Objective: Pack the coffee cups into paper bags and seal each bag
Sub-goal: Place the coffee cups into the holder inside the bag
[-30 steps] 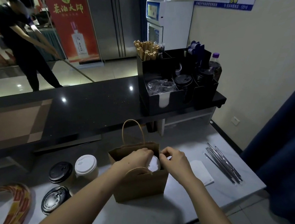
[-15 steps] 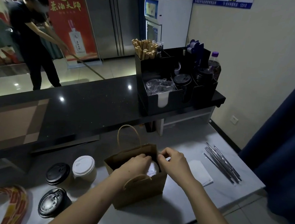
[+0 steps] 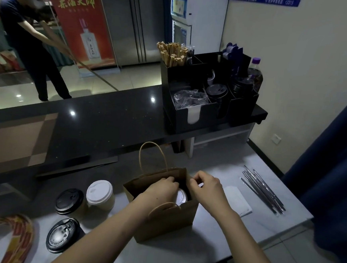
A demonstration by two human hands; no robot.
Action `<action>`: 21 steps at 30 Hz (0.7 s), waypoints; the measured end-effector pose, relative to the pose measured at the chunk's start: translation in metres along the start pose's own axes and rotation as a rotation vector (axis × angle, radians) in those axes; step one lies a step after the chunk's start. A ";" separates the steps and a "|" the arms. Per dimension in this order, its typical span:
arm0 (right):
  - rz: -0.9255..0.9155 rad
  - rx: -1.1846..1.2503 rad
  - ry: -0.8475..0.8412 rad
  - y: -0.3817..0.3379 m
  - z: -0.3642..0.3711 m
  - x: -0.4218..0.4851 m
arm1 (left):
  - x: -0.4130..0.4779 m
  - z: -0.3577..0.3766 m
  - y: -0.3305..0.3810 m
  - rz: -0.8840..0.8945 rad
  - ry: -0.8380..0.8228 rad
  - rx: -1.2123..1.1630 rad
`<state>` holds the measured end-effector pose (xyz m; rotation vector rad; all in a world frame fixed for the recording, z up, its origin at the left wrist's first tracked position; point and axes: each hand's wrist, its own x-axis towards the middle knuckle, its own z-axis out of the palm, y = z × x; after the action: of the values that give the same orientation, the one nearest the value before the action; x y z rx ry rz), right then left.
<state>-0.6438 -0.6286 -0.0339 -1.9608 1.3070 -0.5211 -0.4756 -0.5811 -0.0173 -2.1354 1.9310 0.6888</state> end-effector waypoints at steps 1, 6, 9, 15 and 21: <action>0.008 0.000 0.002 0.000 0.000 -0.001 | 0.001 0.004 0.000 0.004 0.005 0.001; 0.021 0.013 0.006 -0.004 0.001 -0.005 | -0.003 0.011 0.002 0.041 0.020 0.068; 0.023 0.001 0.012 -0.005 0.001 -0.007 | 0.000 0.014 0.002 0.049 0.034 0.073; 0.029 -0.034 0.027 -0.011 0.000 -0.011 | -0.004 0.011 -0.001 0.072 0.036 0.060; 0.049 -0.099 0.055 -0.017 -0.002 -0.014 | -0.013 0.002 -0.007 0.075 0.016 -0.035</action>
<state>-0.6403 -0.6130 -0.0188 -2.0017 1.4362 -0.4980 -0.4694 -0.5676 -0.0141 -2.1046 2.0307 0.7268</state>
